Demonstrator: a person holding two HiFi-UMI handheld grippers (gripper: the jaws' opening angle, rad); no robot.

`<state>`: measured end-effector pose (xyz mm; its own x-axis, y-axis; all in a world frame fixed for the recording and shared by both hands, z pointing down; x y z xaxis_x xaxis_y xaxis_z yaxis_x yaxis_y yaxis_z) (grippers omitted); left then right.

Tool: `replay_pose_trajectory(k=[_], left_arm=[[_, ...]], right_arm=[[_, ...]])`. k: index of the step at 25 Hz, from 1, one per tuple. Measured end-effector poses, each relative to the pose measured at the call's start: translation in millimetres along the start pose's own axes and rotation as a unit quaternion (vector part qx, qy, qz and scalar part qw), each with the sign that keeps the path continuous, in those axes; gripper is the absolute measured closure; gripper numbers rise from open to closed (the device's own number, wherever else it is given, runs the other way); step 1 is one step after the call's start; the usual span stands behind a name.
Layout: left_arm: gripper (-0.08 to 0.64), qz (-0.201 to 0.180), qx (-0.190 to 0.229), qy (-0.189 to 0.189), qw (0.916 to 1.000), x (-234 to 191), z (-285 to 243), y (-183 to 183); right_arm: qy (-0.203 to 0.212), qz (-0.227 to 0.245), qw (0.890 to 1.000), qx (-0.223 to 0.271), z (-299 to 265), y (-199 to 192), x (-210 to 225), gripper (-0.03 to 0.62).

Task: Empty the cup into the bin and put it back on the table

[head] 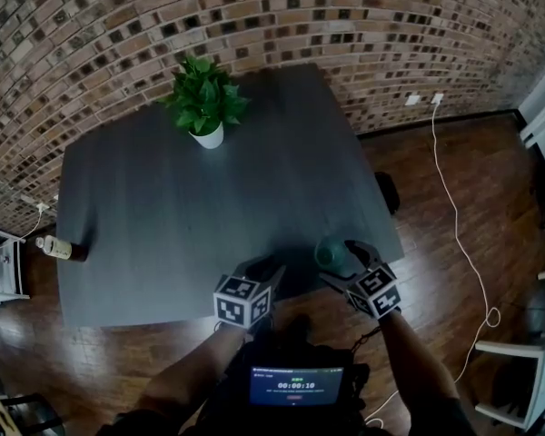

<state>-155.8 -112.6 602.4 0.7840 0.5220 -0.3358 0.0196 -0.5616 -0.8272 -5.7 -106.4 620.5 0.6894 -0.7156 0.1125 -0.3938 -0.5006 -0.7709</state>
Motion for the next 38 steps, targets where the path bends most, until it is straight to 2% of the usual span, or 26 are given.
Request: replay_pose_trajectory(k=[10, 15, 21, 32, 35, 38], left_arm=[[0.434, -0.010, 0.009, -0.002, 0.9999, -2, 5, -6], [0.434, 0.002, 0.022, -0.009, 0.9997, -2, 2, 0], [0.436, -0.022, 0.037, 0.000, 0.9991, -3, -1, 4], [0.436, -0.032, 0.049, -0.024, 0.9980, -1, -9, 3], [0.436, -0.034, 0.052, -0.026, 0.9977, -1, -7, 7], [0.469, -0.028, 0.064, -0.026, 0.9972, -2, 2, 23]], right_arm=[[-0.010, 0.020, 0.999, 0.036, -15, -1, 0, 0.183], [-0.014, 0.018, 0.999, 0.045, -20, -3, 3, 0.183], [-0.022, 0.021, 0.996, 0.079, -23, 1, 3, 0.183], [-0.036, 0.023, 0.994, 0.104, -24, 3, 7, 0.199], [-0.041, 0.018, 0.992, 0.114, -18, 6, 7, 0.202], [-0.046, 0.020, 0.991, 0.126, -7, 18, 4, 0.204]])
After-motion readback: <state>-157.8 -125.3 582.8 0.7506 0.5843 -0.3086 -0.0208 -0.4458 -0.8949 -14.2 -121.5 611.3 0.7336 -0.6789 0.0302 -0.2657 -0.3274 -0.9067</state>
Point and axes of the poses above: the fingertips, and each gripper's own axes: z backward along the fingers, x to its right, y out of its top, the point moved 3 cm from there along z, backward along the fingers, and after that the axes turned 1 degree about -z, right-handed, at the moved point
